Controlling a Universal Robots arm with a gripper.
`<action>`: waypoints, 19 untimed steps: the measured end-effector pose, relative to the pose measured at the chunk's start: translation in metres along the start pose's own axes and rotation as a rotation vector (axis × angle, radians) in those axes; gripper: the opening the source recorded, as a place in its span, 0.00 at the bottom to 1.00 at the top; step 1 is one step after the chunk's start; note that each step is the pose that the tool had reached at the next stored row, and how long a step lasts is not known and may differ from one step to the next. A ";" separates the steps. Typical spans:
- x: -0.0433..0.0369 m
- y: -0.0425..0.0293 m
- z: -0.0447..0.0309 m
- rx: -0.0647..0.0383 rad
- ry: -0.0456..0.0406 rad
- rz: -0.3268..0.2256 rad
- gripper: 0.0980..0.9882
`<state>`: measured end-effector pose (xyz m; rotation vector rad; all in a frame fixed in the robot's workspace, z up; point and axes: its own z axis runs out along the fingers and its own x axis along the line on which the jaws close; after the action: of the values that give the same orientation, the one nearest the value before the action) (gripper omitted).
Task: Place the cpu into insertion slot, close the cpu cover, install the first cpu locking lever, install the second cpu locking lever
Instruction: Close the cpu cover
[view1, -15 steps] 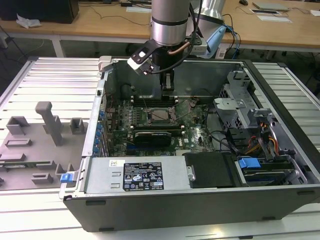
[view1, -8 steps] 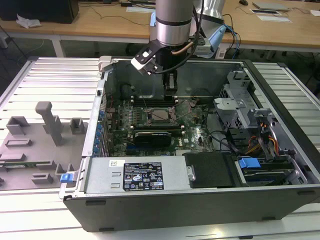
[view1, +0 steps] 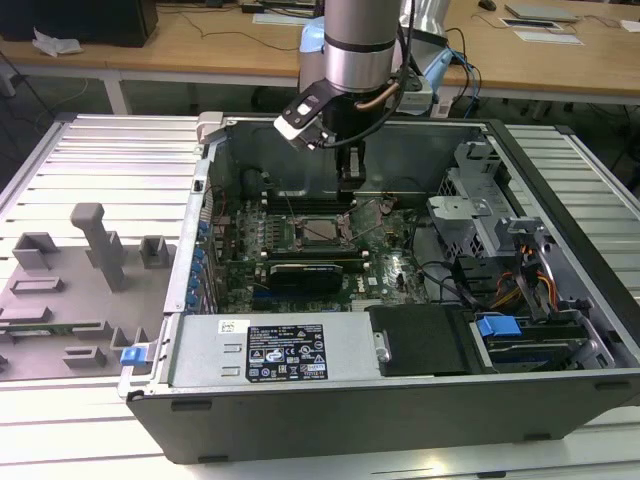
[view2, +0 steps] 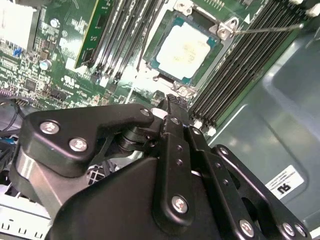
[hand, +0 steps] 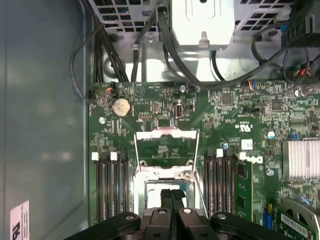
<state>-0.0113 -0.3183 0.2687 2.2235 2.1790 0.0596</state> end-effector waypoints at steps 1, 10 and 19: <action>0.0000 0.0016 0.0001 0.000 0.0000 0.000 0.01; 0.0004 0.0201 0.0009 0.000 -0.0001 0.000 0.01; 0.0007 0.0368 0.0018 0.000 0.0000 0.000 0.01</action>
<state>0.0256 -0.3183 0.2686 2.2235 2.1790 0.0597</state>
